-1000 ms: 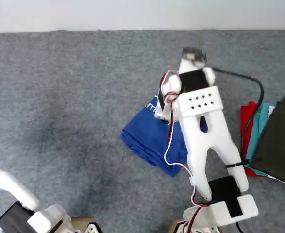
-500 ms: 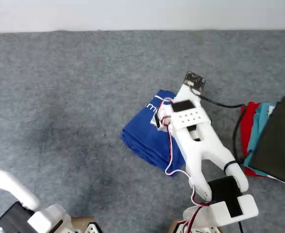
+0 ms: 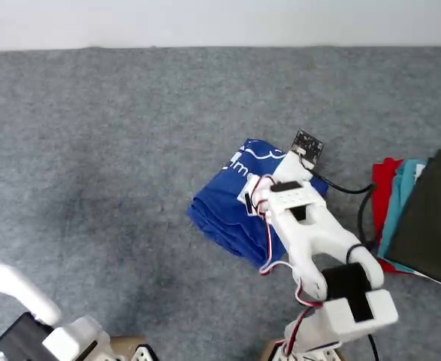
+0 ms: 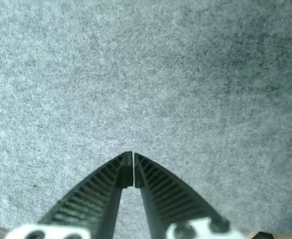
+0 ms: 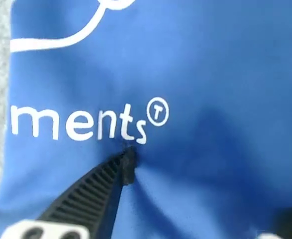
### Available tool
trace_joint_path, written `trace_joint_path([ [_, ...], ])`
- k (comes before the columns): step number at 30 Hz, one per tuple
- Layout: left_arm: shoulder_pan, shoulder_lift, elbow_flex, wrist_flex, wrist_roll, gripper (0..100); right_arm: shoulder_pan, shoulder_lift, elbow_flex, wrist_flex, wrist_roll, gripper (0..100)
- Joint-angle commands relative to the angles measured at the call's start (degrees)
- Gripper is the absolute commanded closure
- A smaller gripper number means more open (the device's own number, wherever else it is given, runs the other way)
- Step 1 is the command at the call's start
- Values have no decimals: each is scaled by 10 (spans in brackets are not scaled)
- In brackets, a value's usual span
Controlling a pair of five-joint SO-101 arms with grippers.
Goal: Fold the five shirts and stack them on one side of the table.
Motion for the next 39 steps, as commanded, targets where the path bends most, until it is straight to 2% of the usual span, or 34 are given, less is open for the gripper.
trace_joint_path([
  [1, 6, -18, -20, -12, -4, 986, 18, 22, -33, 22, -3, 753],
  [4, 6, -18, -20, -11, -4, 986, 26, 23, -35, 20, -2, 972],
  [5, 6, -18, -20, -11, -4, 986, 29, 21, -35, 21, -1, 998],
  [7, 6, -18, -20, -11, -4, 986, 33, 11, -32, 22, -1, 948],
  [8, 6, -18, -20, -11, -4, 986, 37, 3, -31, 23, 4, 959],
  [9, 6, -18, -20, -11, -4, 986, 44, -8, -31, 23, 26, 988],
  [13, 7, -18, -22, -11, -4, 986, 61, -97, -27, 44, 156, 991],
  [17, 7, -18, -22, -11, -4, 986, 89, -211, -25, 100, 203, 989],
  [23, 7, -18, -21, -11, -4, 986, 131, -353, -29, 192, 387, 989],
  [28, 7, -18, -20, -10, -4, 986, 194, -442, -29, 253, 512, 989],
  [39, 7, -18, -20, -7, -2, 986, 385, -522, -29, 263, 673, 989],
])
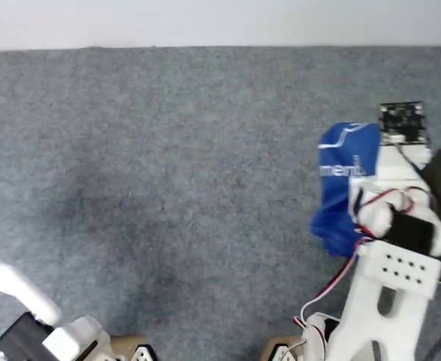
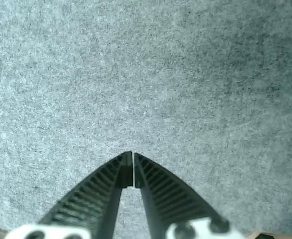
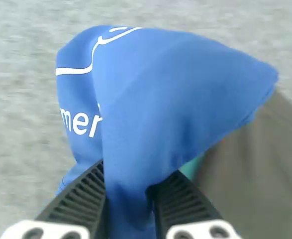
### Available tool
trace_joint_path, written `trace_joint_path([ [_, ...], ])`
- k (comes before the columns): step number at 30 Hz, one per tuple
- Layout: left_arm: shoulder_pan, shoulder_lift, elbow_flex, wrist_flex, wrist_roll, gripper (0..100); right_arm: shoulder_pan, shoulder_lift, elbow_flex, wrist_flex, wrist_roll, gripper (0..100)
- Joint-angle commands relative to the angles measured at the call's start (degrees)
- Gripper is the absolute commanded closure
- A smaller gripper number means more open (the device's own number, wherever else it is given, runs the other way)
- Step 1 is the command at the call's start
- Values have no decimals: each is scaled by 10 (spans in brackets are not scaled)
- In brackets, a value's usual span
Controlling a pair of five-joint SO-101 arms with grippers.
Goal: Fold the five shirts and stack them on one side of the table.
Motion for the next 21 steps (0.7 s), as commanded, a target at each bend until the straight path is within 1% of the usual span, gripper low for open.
trace_joint_path([
  [1, 8, -18, -20, -5, -2, 986, 58, -26, -14, -14, 54, 989],
  [7, 30, -22, -20, -5, -1, 986, 137, -27, -14, -49, 98, 989],
  [11, 40, -22, -20, -4, -1, 986, 186, -22, -13, -78, 112, 989],
  [14, 43, -22, -20, 2, -1, 986, 205, -18, 1, -105, 120, 989],
  [17, 44, -20, -20, 6, -1, 986, 216, 2, 28, -155, 136, 989],
  [21, 44, -19, -19, 6, -1, 986, 233, 52, 58, -251, 150, 984],
])
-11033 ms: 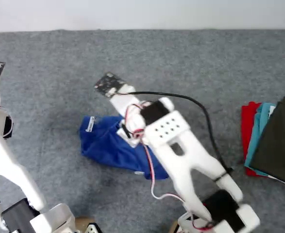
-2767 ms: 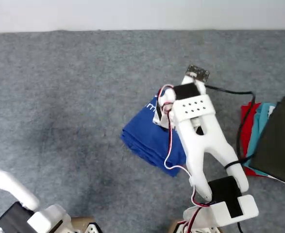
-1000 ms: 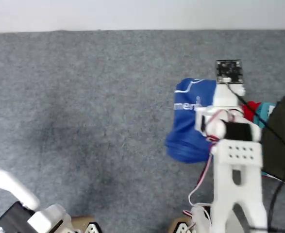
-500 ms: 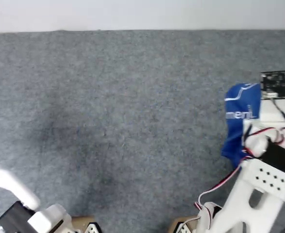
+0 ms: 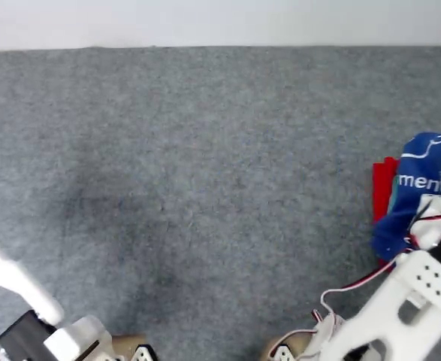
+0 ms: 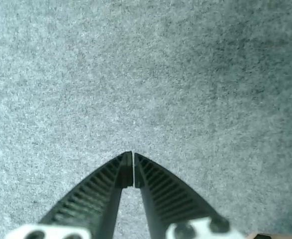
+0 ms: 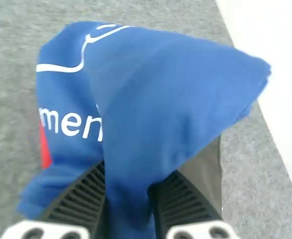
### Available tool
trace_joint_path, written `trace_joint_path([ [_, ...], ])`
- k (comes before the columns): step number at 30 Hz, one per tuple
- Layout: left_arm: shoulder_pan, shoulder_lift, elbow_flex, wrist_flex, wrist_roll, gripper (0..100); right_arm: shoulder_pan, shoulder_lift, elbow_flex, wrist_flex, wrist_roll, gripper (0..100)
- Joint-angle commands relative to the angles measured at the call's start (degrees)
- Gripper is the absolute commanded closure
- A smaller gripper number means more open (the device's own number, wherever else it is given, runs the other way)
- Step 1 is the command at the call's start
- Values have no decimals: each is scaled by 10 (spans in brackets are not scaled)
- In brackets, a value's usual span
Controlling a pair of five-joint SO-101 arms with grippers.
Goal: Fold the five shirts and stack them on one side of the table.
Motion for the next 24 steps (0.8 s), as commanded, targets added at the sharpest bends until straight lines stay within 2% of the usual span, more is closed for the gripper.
trace_joint_path([
  [1, 4, -19, -19, 6, -1, 986, 19, 40, 6, -91, 18, 983],
  [9, 4, -19, -19, 6, -3, 986, 87, 180, -1, -240, 84, 961],
  [15, 4, -18, -19, 6, -3, 986, 141, 212, -27, -251, 89, 719],
  [17, 4, -18, -19, 6, -3, 986, 150, 206, -45, -247, 76, 671],
  [21, 4, -18, -19, 5, -3, 986, 155, 166, -72, -225, 47, 675],
  [24, 4, -18, -19, 5, -3, 986, 132, 128, -90, -144, 46, 763],
])
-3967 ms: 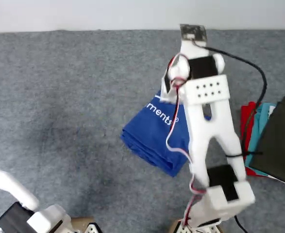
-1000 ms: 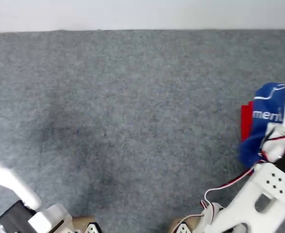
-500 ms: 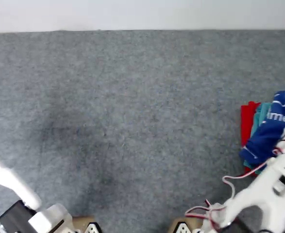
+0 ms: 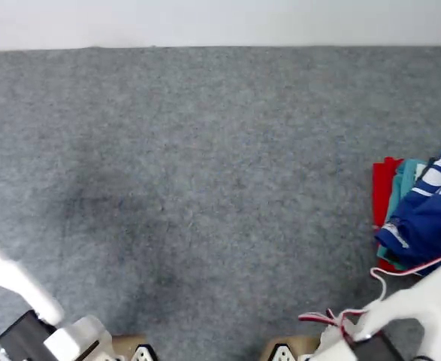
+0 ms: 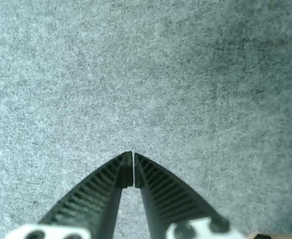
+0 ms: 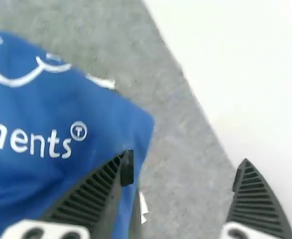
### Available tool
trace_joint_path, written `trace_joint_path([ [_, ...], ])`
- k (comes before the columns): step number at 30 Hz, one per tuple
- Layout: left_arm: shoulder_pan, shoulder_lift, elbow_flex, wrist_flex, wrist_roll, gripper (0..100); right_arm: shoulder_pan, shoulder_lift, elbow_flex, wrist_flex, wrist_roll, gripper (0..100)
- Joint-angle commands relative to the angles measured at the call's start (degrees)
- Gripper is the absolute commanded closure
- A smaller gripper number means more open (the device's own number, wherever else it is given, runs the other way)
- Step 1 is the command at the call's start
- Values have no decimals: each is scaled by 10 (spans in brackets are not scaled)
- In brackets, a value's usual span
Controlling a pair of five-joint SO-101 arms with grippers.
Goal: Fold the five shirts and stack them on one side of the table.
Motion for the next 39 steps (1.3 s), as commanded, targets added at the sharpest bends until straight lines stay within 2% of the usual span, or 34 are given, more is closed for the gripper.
trace_joint_path([
  [1, 4, -18, -19, 5, -4, 986, -28, -62, -46, 88, -8, 817],
  [4, 4, -18, -19, 6, -4, 986, -70, -79, -43, 161, -5, 994],
  [8, 4, -19, -19, 6, -4, 986, -114, -79, -13, 204, -10, 946],
  [12, 3, -20, -19, 6, -4, 986, -158, -78, 64, 145, -10, 992],
  [16, 3, -18, -19, 6, -4, 986, -207, -78, 180, 74, -10, 989],
  [20, 3, -22, 0, 6, -4, 986, -235, -84, 245, 66, -10, 989],
  [29, 4, -22, 26, 3, -4, 986, -218, -162, 168, 167, -10, 989],
  [36, 4, -22, 26, 3, -4, 986, -204, -218, 122, 122, -6, 989],
  [39, 4, -22, 26, 3, -4, 986, -170, -199, 129, 118, -5, 989],
])
